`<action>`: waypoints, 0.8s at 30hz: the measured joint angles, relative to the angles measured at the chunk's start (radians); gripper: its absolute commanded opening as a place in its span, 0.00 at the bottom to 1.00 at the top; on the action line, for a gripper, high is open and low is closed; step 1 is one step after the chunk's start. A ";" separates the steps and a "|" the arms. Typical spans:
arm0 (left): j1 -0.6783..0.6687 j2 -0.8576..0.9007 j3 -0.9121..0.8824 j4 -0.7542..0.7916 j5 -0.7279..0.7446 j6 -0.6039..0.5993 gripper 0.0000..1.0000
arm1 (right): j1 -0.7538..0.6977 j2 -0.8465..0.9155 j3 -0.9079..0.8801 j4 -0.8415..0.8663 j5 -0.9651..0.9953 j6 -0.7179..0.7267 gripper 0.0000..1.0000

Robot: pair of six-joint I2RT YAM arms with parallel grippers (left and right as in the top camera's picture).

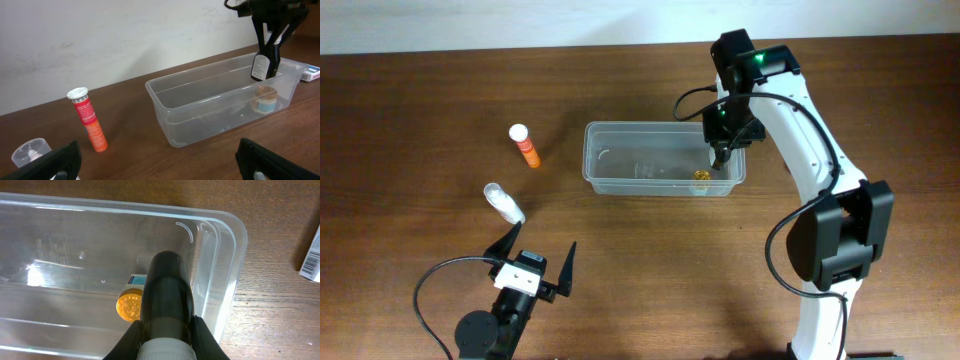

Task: Pack container
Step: 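Carry the bottle into the container's right end and release it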

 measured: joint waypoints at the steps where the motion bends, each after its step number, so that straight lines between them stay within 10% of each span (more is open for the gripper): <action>1: 0.000 0.000 0.000 0.000 0.000 0.000 0.99 | 0.000 0.005 0.000 0.000 0.000 0.000 0.19; 24: 0.000 0.000 0.000 0.000 0.000 0.000 0.99 | 0.000 0.092 -0.001 0.024 0.000 0.004 0.21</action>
